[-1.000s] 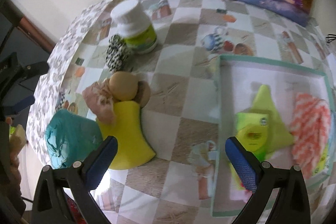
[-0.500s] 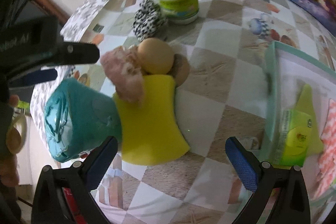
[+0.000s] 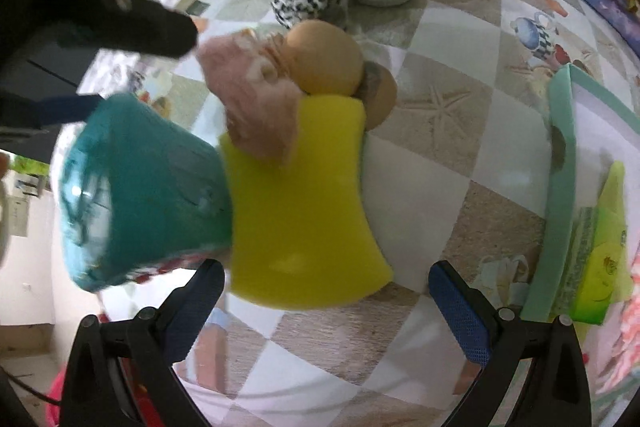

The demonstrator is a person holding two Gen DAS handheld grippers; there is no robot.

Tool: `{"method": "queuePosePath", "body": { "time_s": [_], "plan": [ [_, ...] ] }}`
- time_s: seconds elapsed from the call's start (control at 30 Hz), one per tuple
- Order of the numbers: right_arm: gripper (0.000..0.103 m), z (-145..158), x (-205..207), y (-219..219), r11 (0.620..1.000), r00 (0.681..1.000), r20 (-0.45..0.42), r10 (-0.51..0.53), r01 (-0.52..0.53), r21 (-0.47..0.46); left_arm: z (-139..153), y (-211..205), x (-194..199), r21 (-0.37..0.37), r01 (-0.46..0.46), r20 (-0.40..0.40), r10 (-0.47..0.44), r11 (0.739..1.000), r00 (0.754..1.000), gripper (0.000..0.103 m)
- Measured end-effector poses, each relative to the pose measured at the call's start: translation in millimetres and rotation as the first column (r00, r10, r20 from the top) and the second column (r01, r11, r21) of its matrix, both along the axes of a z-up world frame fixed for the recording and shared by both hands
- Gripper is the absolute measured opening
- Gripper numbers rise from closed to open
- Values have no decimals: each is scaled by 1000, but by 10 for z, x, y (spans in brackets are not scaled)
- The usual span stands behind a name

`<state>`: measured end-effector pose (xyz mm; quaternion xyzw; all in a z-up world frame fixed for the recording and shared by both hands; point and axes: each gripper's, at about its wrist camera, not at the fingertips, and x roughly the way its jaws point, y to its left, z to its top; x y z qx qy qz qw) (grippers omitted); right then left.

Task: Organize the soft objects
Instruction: 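Grasp the pink lace item with left gripper while right grasps yellow sponge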

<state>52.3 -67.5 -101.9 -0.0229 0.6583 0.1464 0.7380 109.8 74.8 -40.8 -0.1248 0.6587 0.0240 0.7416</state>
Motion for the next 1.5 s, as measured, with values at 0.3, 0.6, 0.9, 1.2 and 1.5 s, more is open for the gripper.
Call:
{"method": "queuePosePath", "body": {
  "time_s": [0.3, 0.6, 0.9, 1.2, 1.5],
  "plan": [
    [101, -39, 62, -184, 998, 998, 9, -64, 64, 4, 13, -261, 67, -46, 65, 24, -64, 997, 998, 102],
    [95, 10, 112, -351, 998, 998, 24, -57, 57, 7, -54, -492, 154, -51, 118, 20, -117, 992, 993, 81],
    [86, 102, 133, -472, 997, 997, 41, -66, 64, 47, -93, -392, 130, -78, 108, 24, -106, 991, 994, 51],
    [82, 174, 140, -431, 998, 998, 54, -41, 38, 48, -112, -487, 137, -95, 129, 37, -126, 987, 991, 31],
    [54, 145, 117, -415, 999, 996, 77, -41, 40, 23, -105, -415, 137, -102, 97, 45, -93, 990, 995, 27]
  ]
}}
